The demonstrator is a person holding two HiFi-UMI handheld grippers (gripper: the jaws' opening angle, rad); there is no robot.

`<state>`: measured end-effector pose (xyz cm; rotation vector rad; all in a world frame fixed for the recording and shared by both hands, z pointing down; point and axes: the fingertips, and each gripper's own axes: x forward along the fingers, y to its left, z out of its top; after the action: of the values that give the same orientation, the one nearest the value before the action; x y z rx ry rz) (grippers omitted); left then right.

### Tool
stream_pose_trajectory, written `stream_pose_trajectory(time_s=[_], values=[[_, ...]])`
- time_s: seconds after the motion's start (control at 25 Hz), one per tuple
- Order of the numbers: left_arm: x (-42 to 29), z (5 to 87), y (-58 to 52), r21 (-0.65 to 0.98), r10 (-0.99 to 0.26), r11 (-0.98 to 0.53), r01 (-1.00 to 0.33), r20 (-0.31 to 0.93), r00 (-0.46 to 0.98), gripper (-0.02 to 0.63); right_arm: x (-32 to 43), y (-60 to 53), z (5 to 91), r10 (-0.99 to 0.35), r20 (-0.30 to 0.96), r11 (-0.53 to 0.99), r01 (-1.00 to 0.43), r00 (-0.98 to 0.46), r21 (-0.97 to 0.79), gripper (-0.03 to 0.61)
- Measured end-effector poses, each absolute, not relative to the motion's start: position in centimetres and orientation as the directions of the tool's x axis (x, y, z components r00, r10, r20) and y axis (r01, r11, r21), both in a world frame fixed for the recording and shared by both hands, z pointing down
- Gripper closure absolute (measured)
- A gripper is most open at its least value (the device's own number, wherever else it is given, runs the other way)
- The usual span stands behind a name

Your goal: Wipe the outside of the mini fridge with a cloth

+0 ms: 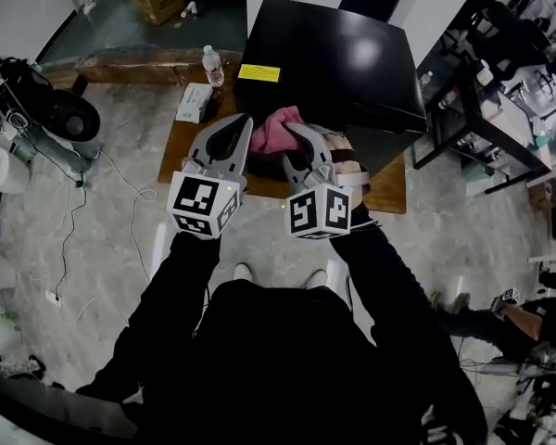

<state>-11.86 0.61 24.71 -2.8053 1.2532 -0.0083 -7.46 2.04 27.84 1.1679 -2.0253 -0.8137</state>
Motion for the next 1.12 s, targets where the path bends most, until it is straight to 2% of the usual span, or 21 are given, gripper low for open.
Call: stream_pose_trajectory(time_s=[0.2, 0.48, 0.72, 1.12], values=[[-15.0, 26.4, -1.5, -0.067, -0.716, -0.695, -0.716, -0.029, 0.698, 0.607, -9.2, -1.9, 30.7, -0.95, 0.193, 0.295, -0.507, -0.246, 0.81, 0.502], [-13.7, 29.1, -2.0, -0.077, -0.62, -0.782, -0.619, -0.013, 0.785, 0.607, -8.8, -3.6, 33.9, -0.978, 0.163, 0.207, -0.477, -0.132, 0.854, 0.502], [-12.9, 31.6, -1.9, -0.08, -0.589, -0.805, -0.588, -0.002, 0.808, 0.607, -8.7, -3.5, 36.9, -0.973, 0.199, 0.233, -0.474, -0.121, 0.849, 0.502], [-11.5, 33.2, -0.5, -0.08, -0.639, -0.768, -0.635, 0.039, 0.768, 0.607, -7.3, -3.0, 38.4, -0.958, 0.241, 0.285, -0.465, -0.154, 0.838, 0.502]])
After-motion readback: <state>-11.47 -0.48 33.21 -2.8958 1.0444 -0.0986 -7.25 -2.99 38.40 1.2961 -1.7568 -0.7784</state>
